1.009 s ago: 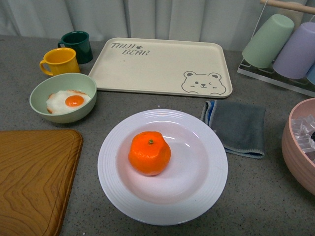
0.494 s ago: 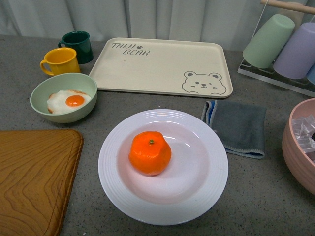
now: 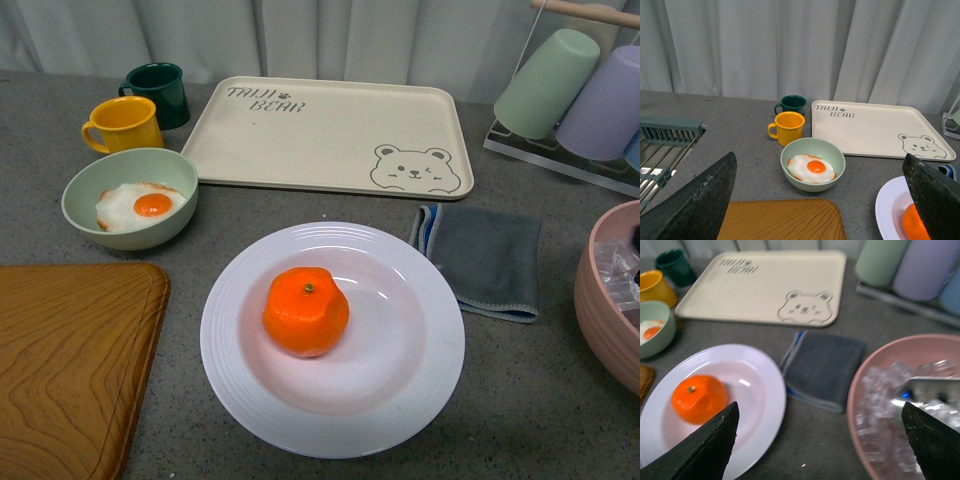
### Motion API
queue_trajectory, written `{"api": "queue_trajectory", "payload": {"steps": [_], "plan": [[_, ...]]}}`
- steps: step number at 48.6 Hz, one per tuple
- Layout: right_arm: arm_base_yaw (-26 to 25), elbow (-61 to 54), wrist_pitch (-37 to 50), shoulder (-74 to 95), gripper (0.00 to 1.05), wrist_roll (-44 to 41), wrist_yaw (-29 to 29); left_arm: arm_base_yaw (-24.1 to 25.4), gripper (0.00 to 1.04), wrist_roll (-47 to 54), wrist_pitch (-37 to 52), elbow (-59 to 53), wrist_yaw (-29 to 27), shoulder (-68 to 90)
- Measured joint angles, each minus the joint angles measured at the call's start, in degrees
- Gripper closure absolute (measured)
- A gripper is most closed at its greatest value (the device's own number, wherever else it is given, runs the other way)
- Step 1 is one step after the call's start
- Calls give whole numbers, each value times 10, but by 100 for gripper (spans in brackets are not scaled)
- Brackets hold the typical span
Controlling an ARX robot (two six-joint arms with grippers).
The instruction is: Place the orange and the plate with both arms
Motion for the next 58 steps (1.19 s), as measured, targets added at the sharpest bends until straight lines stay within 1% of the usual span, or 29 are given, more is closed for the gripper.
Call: {"api": "queue_trajectory", "payload": {"steps": [1, 5, 9, 14, 18, 21, 23, 26, 35, 42, 47, 58], "plan": [[5, 3, 7, 21, 9, 9, -8, 0, 7, 0, 0, 0, 0, 0], [27, 12, 41, 101, 9, 78, -69, 0, 7, 0, 0, 0, 0, 0], [35, 21, 48, 132, 9, 120, -110, 0, 7, 0, 0, 0, 0, 0], [36, 28, 55, 167, 9, 162, -144, 0, 7, 0, 0, 0, 0, 0], [31, 30, 69, 198, 9, 190, -178, 0, 7, 0, 0, 0, 0, 0], [19, 41, 86, 245, 9, 229, -232, 0, 7, 0, 0, 0, 0, 0], [11, 48, 97, 274, 9, 245, -255, 0, 7, 0, 0, 0, 0, 0], [0, 57, 111, 310, 9, 259, -277, 0, 7, 0, 0, 0, 0, 0], [-27, 95, 105, 407, 9, 264, -300, 0, 7, 0, 0, 0, 0, 0], [-33, 135, 98, 470, 9, 256, -321, 0, 7, 0, 0, 0, 0, 0], [-32, 166, 91, 501, 9, 256, -334, 0, 7, 0, 0, 0, 0, 0], [-13, 221, 68, 560, 9, 255, -328, 0, 7, 0, 0, 0, 0, 0]]}}
